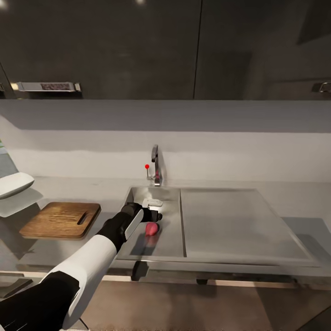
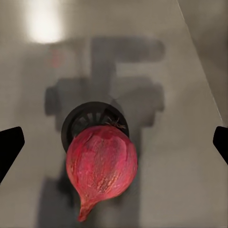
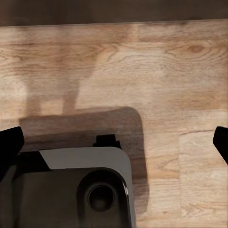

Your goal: In the kitchen, take the Vidalia onion out of the sink, dice it on the chopping board with the paring knife, put the diced onion into the bowl on the countertop, then place both the paring knife and the chopping board into the sink.

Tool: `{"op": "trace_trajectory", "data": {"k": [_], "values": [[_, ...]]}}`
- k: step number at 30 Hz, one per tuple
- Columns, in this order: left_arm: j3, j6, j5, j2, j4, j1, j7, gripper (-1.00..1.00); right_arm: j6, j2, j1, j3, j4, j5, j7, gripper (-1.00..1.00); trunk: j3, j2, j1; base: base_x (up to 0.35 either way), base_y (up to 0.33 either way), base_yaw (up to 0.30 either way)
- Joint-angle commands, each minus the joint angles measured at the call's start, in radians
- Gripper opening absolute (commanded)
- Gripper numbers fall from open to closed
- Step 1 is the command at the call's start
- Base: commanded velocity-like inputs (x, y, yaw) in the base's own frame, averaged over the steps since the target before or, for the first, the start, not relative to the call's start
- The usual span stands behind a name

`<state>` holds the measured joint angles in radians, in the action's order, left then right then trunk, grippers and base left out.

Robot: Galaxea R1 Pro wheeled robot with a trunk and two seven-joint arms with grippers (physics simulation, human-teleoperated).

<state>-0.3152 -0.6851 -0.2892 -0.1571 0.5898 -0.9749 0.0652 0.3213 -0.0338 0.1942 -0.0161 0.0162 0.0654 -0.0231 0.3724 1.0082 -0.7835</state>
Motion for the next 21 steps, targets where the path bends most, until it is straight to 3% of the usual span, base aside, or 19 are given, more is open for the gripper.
{"op": "trace_trajectory", "data": {"k": [1, 21], "values": [[-0.004, -0.004, -0.01, 0.001, 0.001, -0.001, 0.007, 1.0, 0.004, 0.0, 0.001, -0.001, -0.001, 0.007, 0.001, 1.0, 0.002, 0.001, 0.0, 0.0, 0.0, 0.0], [-0.004, -0.004, -0.01, 0.001, -0.005, -0.001, 0.01, 1.0, 0.004, -0.001, 0.001, -0.002, -0.001, 0.007, 0.0, 1.0, 0.029, 0.001, 0.0, 0.0, 0.0, 0.0]]}}
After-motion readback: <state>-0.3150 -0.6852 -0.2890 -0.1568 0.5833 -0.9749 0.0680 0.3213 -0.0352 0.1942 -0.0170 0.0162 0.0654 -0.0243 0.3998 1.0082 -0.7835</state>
